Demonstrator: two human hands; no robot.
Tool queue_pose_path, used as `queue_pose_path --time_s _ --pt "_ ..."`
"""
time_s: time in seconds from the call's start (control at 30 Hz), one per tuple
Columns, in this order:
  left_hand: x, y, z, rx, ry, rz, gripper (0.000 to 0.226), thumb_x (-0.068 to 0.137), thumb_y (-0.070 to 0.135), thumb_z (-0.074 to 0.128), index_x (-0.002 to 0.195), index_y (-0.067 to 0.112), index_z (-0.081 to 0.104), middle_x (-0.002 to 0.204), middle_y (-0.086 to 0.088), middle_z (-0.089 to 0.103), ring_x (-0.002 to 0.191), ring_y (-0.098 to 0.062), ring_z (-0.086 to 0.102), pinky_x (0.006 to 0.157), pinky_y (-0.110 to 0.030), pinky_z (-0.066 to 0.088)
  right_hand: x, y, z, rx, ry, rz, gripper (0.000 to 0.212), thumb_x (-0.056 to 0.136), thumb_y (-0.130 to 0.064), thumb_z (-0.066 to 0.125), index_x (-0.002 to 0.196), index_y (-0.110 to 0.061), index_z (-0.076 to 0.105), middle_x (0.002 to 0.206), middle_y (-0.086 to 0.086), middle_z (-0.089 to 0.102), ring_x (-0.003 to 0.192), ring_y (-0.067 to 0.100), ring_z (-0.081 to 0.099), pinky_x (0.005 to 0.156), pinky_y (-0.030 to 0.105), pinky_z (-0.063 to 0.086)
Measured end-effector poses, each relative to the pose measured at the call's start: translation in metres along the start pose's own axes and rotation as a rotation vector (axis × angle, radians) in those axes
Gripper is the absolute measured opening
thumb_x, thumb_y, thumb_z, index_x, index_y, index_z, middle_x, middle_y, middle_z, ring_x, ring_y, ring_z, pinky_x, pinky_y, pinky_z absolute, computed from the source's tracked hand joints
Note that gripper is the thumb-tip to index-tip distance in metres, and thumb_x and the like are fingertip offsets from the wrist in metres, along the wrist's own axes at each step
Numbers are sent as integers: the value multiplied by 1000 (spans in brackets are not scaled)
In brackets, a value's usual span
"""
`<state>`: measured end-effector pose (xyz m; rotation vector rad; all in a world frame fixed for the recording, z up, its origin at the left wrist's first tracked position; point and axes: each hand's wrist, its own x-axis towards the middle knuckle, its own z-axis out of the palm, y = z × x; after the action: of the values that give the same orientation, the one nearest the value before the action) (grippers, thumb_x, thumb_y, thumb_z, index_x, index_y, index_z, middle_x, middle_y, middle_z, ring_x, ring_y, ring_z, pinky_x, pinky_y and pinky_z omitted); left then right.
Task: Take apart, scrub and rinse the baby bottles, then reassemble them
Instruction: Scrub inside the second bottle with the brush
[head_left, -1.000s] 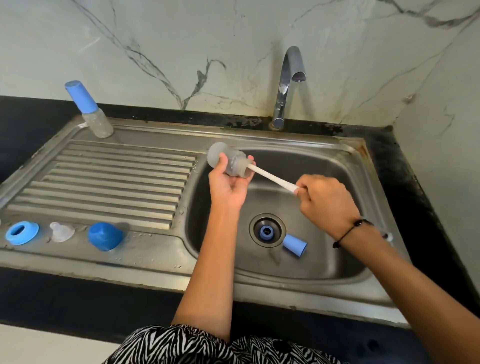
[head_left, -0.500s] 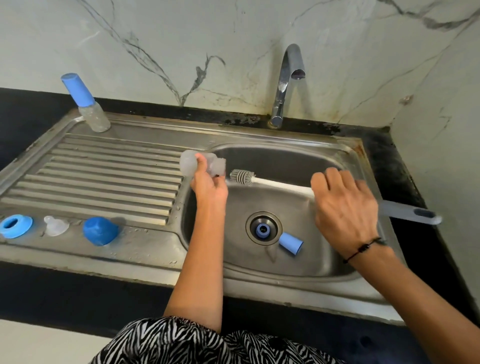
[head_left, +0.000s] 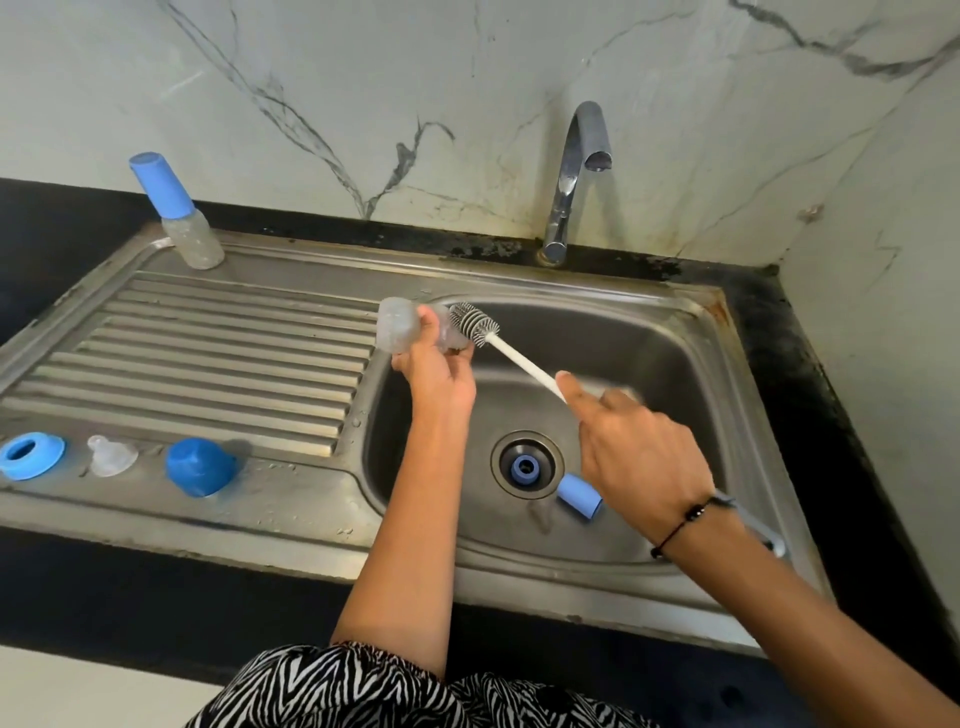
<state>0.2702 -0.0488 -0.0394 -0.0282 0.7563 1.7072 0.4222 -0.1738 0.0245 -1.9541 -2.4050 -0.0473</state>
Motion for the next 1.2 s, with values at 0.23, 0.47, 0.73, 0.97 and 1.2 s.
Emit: queue_pose_path --time_s 0.23,0.47,0.73,0.97,1.2 --pt "-12 -16 4 107 -62 26 48 91 6 58 134 3 36 103 -10 55 94 -21 55 80 -38 47 29 -7 3 62 -45 91 56 96 -13 31 149 -24 16 109 10 54 92 36 59 64 38 36" --pt "1 -14 -4 58 71 57 46 90 3 60 126 9 33 129 -18 51 119 -27 53 105 -44 41 -9 -16 15 165 -143 117 60 96 -22 37 148 -29 8 115 6 52 96 34 60 67 37 40" --pt "-7 -19 -8 25 -213 -22 13 97 15 48 108 11 53 93 -5 58 88 -17 54 85 -38 41 17 -9 5 150 -101 166 60 95 -16 36 150 -27 15 110 8 55 91 33 56 65 34 35" --pt "-13 -13 -9 50 51 -81 40 89 15 64 125 9 48 106 -5 57 91 -15 55 78 -35 49 -7 -27 10 111 -106 135 57 97 -19 32 149 -27 10 114 6 53 95 33 61 64 35 37" --pt "-18 -13 -2 -14 -71 -160 44 97 17 49 138 1 42 125 -15 53 121 -29 50 86 -44 49 6 -35 1 2 -60 183 60 95 -18 37 149 -22 12 113 10 55 94 35 61 62 36 35"
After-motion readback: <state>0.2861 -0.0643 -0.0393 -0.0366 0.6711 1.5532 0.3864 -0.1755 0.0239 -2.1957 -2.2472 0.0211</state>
